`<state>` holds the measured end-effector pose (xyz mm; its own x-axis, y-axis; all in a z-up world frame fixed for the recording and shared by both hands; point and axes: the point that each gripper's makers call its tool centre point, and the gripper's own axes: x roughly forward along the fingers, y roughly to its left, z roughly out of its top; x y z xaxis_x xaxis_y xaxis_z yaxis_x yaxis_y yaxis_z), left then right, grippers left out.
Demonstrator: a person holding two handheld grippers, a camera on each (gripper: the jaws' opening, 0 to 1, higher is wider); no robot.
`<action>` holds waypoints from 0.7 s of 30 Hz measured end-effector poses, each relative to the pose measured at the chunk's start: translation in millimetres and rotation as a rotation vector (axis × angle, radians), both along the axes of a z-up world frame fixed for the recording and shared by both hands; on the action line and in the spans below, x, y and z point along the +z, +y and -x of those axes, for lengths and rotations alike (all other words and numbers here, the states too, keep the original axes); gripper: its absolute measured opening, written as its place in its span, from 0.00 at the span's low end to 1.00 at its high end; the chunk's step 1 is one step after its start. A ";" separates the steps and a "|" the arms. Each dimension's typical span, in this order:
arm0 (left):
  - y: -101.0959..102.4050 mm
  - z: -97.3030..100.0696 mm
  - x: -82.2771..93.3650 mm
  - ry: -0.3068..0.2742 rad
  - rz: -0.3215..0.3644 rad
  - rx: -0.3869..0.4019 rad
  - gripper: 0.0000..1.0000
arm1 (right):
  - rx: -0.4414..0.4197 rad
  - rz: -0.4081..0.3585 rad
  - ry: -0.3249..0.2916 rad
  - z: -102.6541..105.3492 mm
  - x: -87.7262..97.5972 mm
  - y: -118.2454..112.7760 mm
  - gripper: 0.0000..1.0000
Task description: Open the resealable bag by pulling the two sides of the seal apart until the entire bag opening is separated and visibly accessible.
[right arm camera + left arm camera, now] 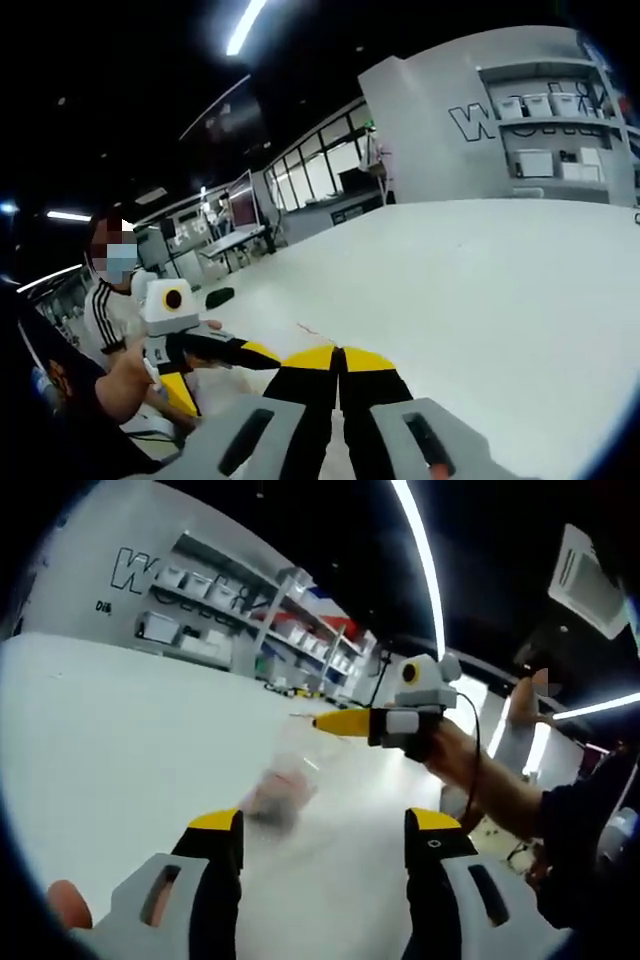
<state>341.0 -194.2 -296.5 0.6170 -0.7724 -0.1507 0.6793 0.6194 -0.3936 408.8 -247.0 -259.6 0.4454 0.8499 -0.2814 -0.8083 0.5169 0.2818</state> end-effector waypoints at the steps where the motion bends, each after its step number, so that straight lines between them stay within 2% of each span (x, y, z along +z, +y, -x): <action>1: 0.9 0.8 0.0 -0.002 -0.001 0.002 0.66 | -0.001 0.000 -0.001 -0.1 0.4 -0.2 0.00; 15: 17.3 18.7 -0.6 -0.027 -0.025 0.030 0.67 | -0.010 -0.003 -0.007 -1.4 4.0 2.0 0.00; 21: 20.3 21.6 -0.8 -0.042 -0.035 0.037 0.73 | -0.017 -0.002 -0.008 -4.9 4.0 1.0 0.00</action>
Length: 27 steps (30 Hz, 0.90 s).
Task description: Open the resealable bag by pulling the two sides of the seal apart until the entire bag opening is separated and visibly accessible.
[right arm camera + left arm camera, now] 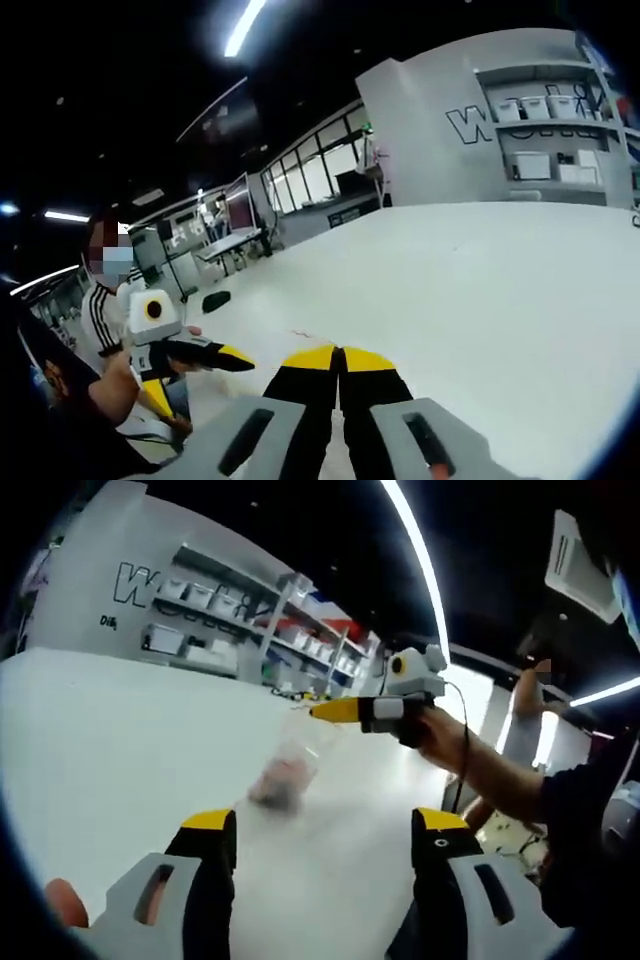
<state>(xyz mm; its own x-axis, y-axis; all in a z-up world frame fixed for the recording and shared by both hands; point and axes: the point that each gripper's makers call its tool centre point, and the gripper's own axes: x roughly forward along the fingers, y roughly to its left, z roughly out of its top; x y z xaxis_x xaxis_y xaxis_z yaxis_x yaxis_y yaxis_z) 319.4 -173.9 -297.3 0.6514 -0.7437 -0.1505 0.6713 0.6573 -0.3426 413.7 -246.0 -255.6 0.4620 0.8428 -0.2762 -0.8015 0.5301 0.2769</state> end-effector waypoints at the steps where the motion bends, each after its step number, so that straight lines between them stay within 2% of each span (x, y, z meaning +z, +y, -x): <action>1: 0.4 0.9 -0.5 -0.004 -0.005 0.001 0.75 | 0.000 -0.001 0.001 -0.7 0.1 -0.2 0.00; 6: 1.8 3.6 -4.6 -0.031 -0.045 0.018 0.93 | -0.007 0.001 0.001 -4.9 -0.4 -1.6 0.00; 7: 1.8 4.2 -4.6 -0.042 -0.051 0.021 0.94 | -0.007 0.001 0.002 -5.6 -0.3 -1.6 0.00; 17: 7.3 5.2 -9.7 -0.043 -0.067 0.032 0.94 | -0.026 0.000 0.000 -13.6 -0.4 -3.3 0.00; 27: 12.4 4.5 -8.4 -0.043 -0.066 0.043 0.94 | -0.050 -0.002 -0.002 -35.7 3.2 -3.5 0.00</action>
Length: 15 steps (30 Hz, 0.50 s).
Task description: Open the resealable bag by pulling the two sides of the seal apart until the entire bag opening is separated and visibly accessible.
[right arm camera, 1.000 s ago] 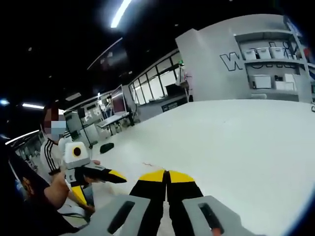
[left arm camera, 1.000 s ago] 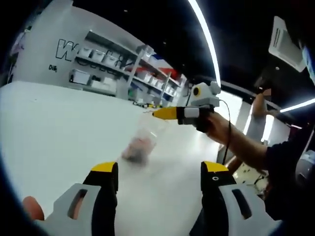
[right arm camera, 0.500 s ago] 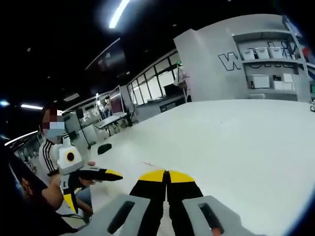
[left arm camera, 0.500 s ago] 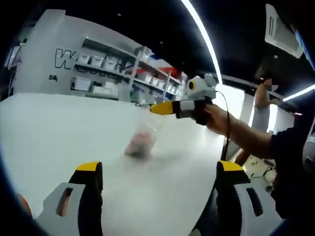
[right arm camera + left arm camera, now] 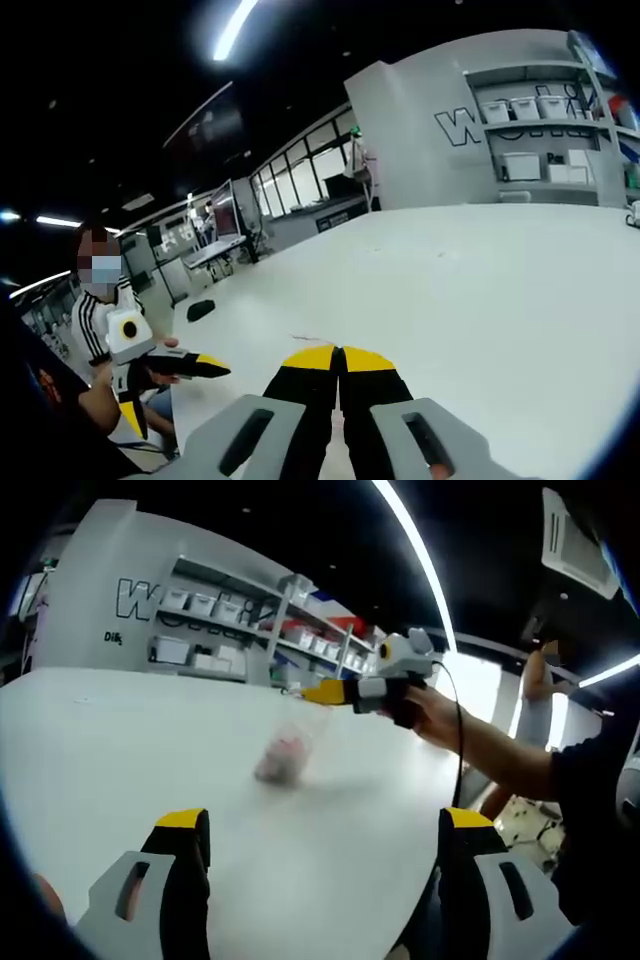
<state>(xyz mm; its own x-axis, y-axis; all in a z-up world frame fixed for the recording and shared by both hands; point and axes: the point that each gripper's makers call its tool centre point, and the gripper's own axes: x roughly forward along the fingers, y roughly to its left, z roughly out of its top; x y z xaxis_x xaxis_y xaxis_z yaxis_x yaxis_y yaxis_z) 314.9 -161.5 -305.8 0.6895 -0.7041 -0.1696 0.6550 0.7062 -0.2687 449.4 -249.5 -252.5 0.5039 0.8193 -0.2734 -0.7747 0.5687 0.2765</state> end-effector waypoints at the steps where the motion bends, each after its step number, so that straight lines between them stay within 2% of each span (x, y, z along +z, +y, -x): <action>1: 0.5 -0.1 0.2 -0.001 0.001 0.001 0.94 | -0.001 0.001 -0.001 -2.1 0.5 0.7 0.00; 5: 1.9 0.3 0.2 -0.001 0.001 0.004 0.93 | -0.010 0.003 -0.009 -12.6 3.2 2.9 0.00; 15: 9.6 -0.5 5.5 -0.011 -0.001 0.020 0.93 | -0.042 0.003 -0.010 -55.6 8.3 11.7 0.00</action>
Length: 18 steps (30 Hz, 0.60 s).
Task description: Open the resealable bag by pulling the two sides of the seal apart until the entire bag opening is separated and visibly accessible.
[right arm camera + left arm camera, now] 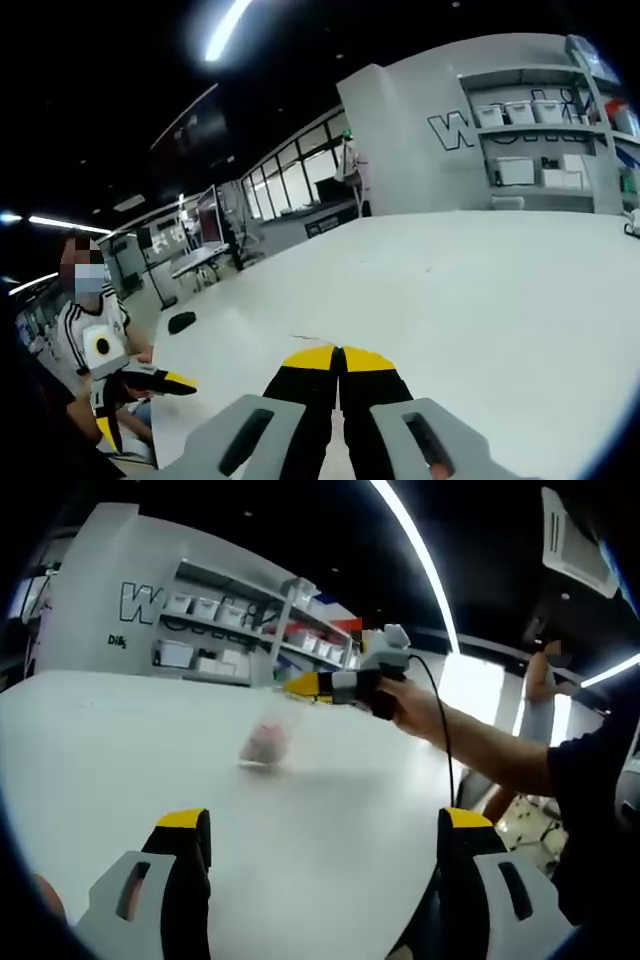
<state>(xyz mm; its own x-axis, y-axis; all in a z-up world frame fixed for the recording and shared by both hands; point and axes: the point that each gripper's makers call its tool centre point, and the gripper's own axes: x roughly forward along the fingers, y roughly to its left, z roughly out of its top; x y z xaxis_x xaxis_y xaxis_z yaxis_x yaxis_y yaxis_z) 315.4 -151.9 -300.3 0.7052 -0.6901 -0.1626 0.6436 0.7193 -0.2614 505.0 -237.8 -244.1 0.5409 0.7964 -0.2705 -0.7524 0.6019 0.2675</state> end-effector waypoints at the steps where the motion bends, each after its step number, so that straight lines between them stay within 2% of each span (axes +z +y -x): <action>1: 0.9 -0.5 0.5 -0.001 0.000 0.002 0.93 | -0.002 0.002 0.003 -3.4 -0.4 1.7 0.00; 12: 4.4 -3.2 1.8 -0.001 -0.005 0.008 0.92 | -0.032 0.024 0.014 -34.3 -9.3 5.3 0.00; 18: 6.6 -3.9 2.0 -0.001 -0.006 0.013 0.92 | -0.052 0.032 0.010 -49.8 -6.3 4.0 0.00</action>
